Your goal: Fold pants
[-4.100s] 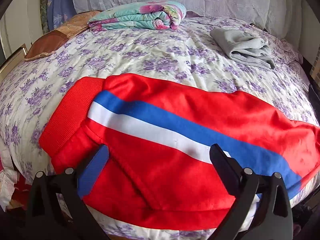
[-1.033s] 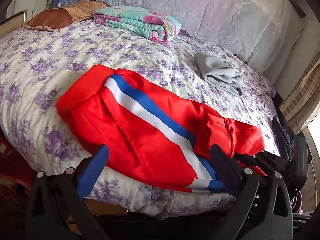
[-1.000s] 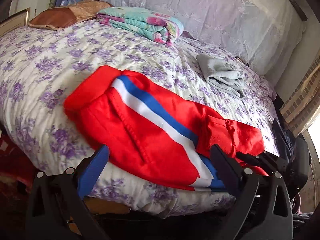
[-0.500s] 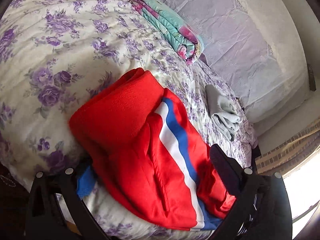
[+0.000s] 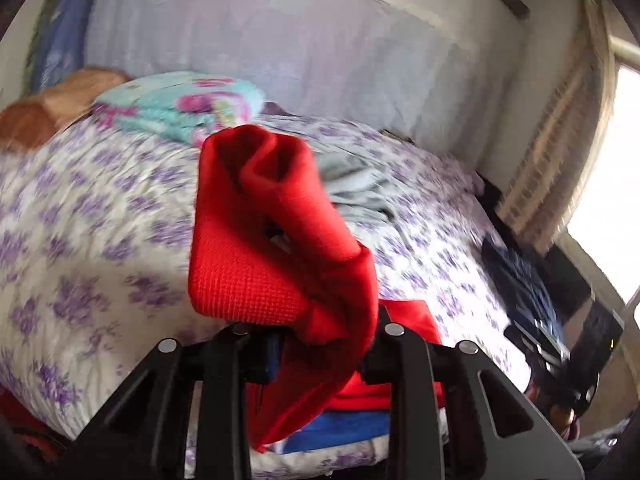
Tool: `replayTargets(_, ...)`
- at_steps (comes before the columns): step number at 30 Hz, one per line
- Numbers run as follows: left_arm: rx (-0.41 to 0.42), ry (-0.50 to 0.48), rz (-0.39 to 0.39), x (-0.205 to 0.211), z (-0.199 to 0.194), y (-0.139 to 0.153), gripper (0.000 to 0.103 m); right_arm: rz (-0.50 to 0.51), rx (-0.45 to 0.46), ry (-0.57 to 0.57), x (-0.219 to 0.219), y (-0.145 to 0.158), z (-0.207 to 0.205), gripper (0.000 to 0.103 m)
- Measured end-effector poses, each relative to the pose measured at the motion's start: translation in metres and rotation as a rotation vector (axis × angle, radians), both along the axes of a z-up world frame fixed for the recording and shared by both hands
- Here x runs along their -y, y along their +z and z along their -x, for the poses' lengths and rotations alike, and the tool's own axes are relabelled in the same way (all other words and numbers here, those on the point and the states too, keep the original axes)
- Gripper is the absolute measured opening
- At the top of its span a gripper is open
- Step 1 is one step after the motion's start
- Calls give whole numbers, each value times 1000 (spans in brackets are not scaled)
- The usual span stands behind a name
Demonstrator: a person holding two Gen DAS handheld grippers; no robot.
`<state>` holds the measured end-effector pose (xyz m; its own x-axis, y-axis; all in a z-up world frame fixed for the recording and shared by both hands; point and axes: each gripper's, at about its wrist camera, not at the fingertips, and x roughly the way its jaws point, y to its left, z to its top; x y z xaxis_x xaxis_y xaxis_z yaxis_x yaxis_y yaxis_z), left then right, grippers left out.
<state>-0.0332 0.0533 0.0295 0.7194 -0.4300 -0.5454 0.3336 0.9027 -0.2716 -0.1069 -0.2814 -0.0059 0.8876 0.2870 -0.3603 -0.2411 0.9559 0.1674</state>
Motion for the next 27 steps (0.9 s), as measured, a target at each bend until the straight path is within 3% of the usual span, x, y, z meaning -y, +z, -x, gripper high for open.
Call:
replayTargets(1,-9,-71,-44,27,3,-3,55,-7,-5,-27,8,-1,0,63)
replayTargets(2,-32,-142,-92,54,2,-12,71,-19,-17,-46,16,-4,-1,63)
replayTargets(3,-59,-186,-141,76,-1,-25,98,-34,-36,-63,23,-8,-2,63)
replayTargets(5,-165,-256,-206,104,-14,-60,98,-71,-73,-81,34,-17,-4,63)
replayTargets(7,-328,-313,-161,108,-28,-87,97,-109,-110,-76,41,-25,-5,63)
replayTargets(11,-298,-349,-38,86,-10,-63,98,-152,-130,-12,41,-26,-8,63)
replayTargets(15,-237,-287,-10,61,0,-42,98,-280,-187,240,21,-16,-31,63)
replayTargets(16,-243,-268,-1,54,-2,-42,98,-279,-217,305,9,-16,-41,63)
replayTargets(19,-300,-209,45,35,-16,-55,98,-153,-275,299,-26,-23,-68,63)
replayTargets(24,-340,-190,62,27,-26,-77,98,-118,-483,319,-57,-59,-109,63)
replayTargets(26,-330,-199,39,32,-25,-82,98,-106,-485,317,-61,-59,-109,52)
replayTargets(27,-321,-202,22,35,-25,-83,98,-112,-479,340,-62,-54,-107,29)
